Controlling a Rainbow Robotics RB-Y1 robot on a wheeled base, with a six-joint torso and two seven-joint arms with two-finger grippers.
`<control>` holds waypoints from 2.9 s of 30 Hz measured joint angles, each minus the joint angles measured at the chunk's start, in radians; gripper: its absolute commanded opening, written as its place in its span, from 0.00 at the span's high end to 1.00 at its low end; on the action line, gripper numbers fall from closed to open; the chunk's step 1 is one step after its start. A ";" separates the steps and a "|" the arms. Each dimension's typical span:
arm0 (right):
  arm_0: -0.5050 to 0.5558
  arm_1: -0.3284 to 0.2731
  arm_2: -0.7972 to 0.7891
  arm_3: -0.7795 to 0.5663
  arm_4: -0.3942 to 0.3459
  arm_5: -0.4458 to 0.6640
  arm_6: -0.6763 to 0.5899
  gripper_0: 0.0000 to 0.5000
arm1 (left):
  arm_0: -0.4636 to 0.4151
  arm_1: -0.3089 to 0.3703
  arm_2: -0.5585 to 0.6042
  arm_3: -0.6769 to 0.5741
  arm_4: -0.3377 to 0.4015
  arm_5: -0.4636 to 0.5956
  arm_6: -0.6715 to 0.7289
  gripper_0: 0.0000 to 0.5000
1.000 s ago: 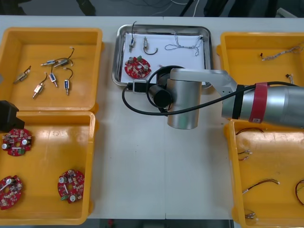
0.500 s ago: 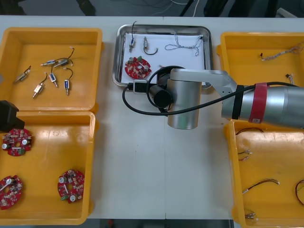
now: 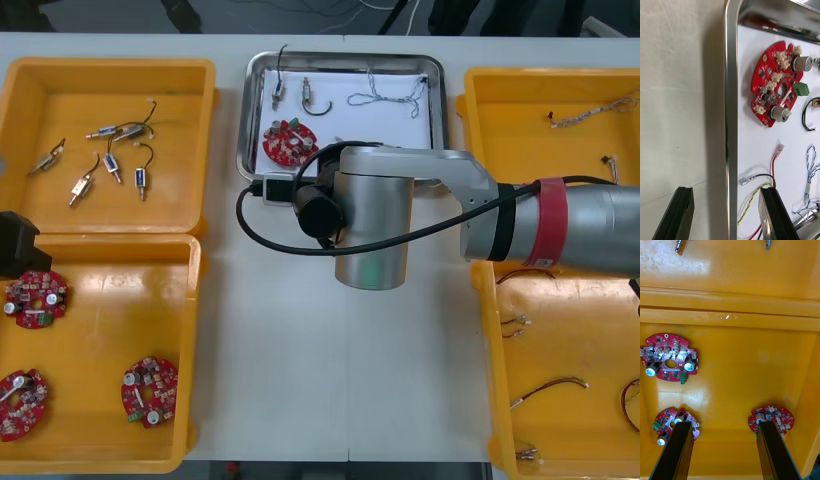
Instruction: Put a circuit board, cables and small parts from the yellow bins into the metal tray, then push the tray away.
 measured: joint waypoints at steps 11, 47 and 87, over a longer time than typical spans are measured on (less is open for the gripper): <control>0.144 0.000 -0.176 -0.278 -0.048 0.272 0.000 0.00 | 0.000 0.000 0.000 0.000 0.000 0.000 0.000 0.00; 0.744 -0.063 -1.344 -0.615 -0.283 0.690 -0.049 0.00 | 0.001 0.000 0.003 -0.002 0.000 0.000 0.000 0.00; 0.979 -0.108 -1.659 -0.449 -0.427 0.690 -0.116 0.00 | 0.001 0.001 0.003 -0.002 0.000 0.000 0.000 0.00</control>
